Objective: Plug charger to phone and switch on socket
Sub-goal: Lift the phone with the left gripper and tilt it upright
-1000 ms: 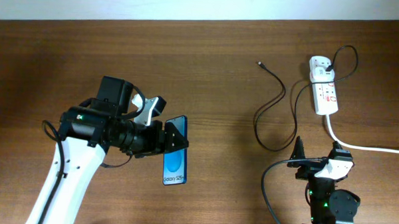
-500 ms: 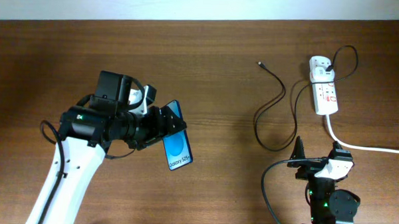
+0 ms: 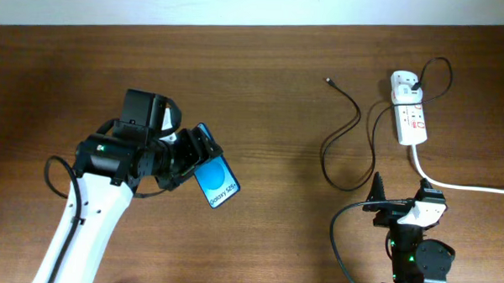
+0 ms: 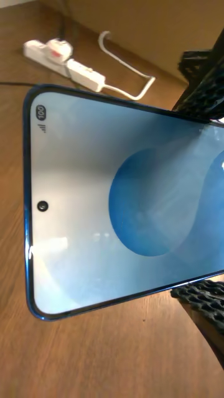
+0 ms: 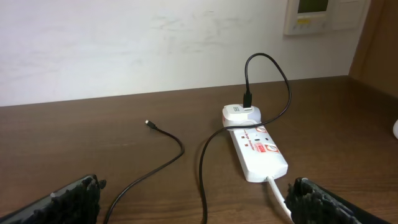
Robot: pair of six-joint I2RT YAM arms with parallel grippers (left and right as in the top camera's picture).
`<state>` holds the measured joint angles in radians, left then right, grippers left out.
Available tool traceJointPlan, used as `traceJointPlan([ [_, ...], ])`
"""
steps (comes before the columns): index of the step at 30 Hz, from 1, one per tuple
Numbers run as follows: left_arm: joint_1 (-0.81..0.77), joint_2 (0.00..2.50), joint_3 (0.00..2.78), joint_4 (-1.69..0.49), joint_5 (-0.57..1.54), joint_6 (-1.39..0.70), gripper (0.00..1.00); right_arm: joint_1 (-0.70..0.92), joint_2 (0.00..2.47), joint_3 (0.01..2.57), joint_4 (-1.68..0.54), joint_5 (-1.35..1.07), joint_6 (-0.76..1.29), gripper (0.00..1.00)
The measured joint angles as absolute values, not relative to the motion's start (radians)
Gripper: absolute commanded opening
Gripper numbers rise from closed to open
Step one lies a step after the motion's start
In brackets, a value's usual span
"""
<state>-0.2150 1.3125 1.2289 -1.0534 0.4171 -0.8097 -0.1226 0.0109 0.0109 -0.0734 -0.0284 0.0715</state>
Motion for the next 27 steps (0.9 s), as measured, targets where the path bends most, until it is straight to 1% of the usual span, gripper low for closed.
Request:
traceJointPlan([
  [3, -0.215, 1.312, 1.229, -1.055, 0.402, -0.855, 0.4, -0.123, 0.011, 0.011, -0.073, -0.028, 0.071, 0.98],
  [10, -0.215, 1.312, 1.229, -1.076, 0.394, -0.879, 0.4, -0.123, 0.011, 0.011, -0.073, -0.028, 0.072, 0.98],
  [27, -0.215, 1.312, 1.229, -1.076, 0.382, -0.88, 0.4, -0.123, 0.011, 0.011, -0.073, -0.028, 0.072, 0.98],
])
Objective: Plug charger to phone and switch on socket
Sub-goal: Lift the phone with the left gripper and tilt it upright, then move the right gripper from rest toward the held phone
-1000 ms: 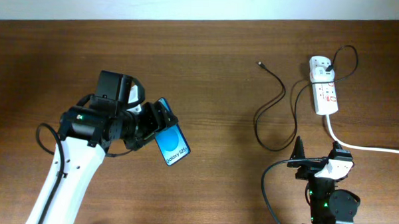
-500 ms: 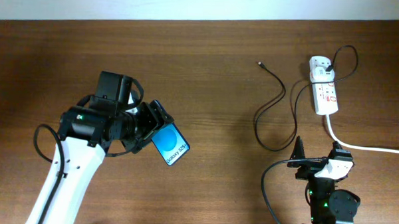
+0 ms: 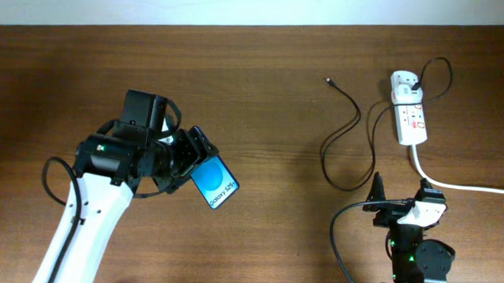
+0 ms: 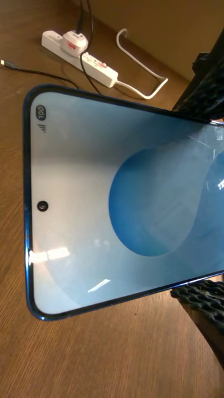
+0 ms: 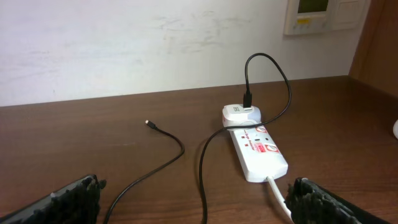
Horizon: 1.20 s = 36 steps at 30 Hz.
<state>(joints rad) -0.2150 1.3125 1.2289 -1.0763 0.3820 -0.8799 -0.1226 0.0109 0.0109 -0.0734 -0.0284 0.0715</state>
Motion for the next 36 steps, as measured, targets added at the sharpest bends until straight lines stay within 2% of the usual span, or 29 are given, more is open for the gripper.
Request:
traceJointPlan([
  [4, -0.215, 1.312, 1.229, -1.076, 0.377, -0.88, 0.4, -0.123, 0.011, 0.011, -0.068, -0.06, 0.079, 0.98],
  [7, -0.215, 1.312, 1.229, -1.076, 0.363, -0.88, 0.4, -0.123, 0.011, 0.011, -0.054, -0.191, 0.19, 0.98],
  [14, -0.215, 1.312, 1.229, -1.076, 0.356, -0.88, 0.38, -0.123, 0.011, 0.011, -0.056, -0.698, 0.646, 0.98],
  [18, -0.215, 1.312, 1.229, -1.076, 0.354, -0.88, 0.38, -0.123, 0.011, 0.011, -0.09, -1.008, 0.788, 0.98],
  [24, -0.215, 1.312, 1.229, -1.076, 0.353, -0.88, 0.31, -0.123, 0.011, 0.011, -0.103, -1.158, 0.842, 0.98],
  [36, -0.215, 1.312, 1.229, -1.088, 0.354, -0.88, 0.32, -0.123, 0.011, 0.011, -0.104, -1.271, 0.861, 0.98],
])
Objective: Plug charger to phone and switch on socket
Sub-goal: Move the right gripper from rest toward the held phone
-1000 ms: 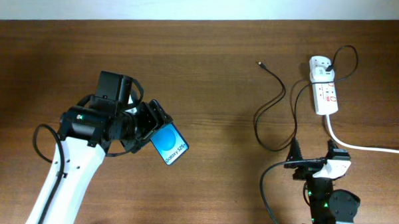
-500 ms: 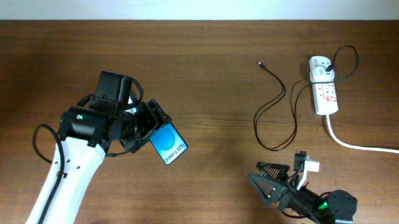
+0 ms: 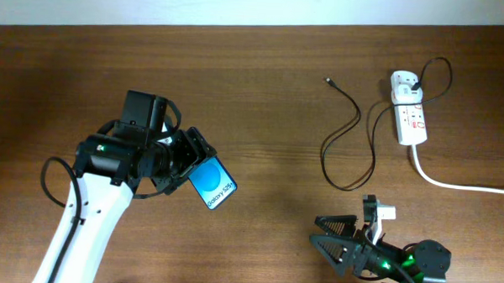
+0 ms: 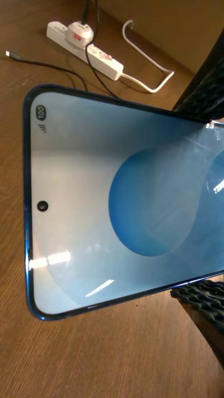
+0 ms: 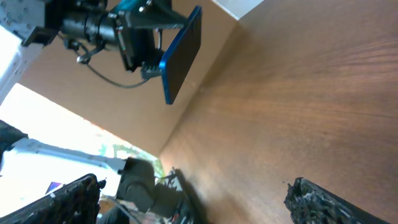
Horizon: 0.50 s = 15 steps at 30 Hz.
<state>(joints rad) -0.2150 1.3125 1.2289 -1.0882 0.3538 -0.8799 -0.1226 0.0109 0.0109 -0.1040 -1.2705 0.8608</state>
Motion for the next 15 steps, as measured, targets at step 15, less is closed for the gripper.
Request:
traceJointPlan([
  [15, -0.215, 1.312, 1.229, -1.092, 0.353, -0.879, 0.32, -0.123, 0.011, 0.011, -0.093, -1.257, 0.945, 0.98],
])
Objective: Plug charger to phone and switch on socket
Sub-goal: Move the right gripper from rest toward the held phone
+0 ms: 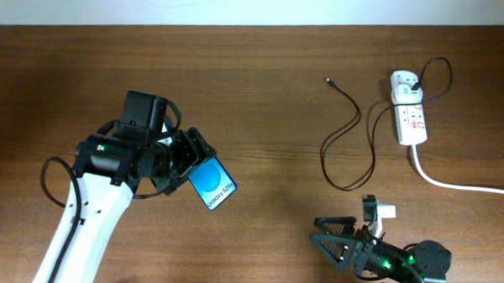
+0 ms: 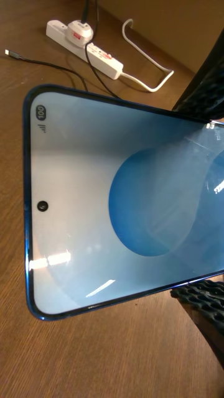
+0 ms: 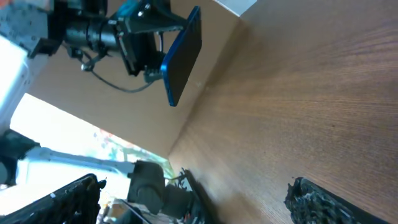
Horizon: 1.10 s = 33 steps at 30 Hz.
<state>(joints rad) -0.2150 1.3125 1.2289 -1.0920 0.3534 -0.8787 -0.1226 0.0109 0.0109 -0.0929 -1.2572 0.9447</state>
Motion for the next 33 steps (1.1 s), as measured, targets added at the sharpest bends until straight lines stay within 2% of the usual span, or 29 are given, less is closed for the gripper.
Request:
traceJointPlan([
  [13, -0.215, 1.312, 1.229, -1.092, 0.349, -0.879, 0.32, -0.123, 0.13, 0.106, -0.047, -1.153, 1.011, 0.98],
  [20, -0.215, 1.312, 1.229, -1.095, 0.347, -0.879, 0.32, -0.123, 0.381, 0.215, -0.023, -1.092, 0.978, 0.98],
  [28, -0.215, 1.312, 1.229, -1.095, 0.347, -0.879, 0.33, -0.123, 0.697, 0.423, -0.026, -1.01, 0.813, 0.98],
  [31, -0.215, 1.312, 1.229, -1.096, 0.347, -0.879, 0.33, -0.123, 0.757, 0.492, -0.164, -0.961, 0.737, 0.98],
  [33, -0.215, 1.312, 1.229, -1.096, 0.347, -0.879, 0.33, -0.123, 0.77, 0.565, -0.38, -0.85, 0.64, 0.98],
])
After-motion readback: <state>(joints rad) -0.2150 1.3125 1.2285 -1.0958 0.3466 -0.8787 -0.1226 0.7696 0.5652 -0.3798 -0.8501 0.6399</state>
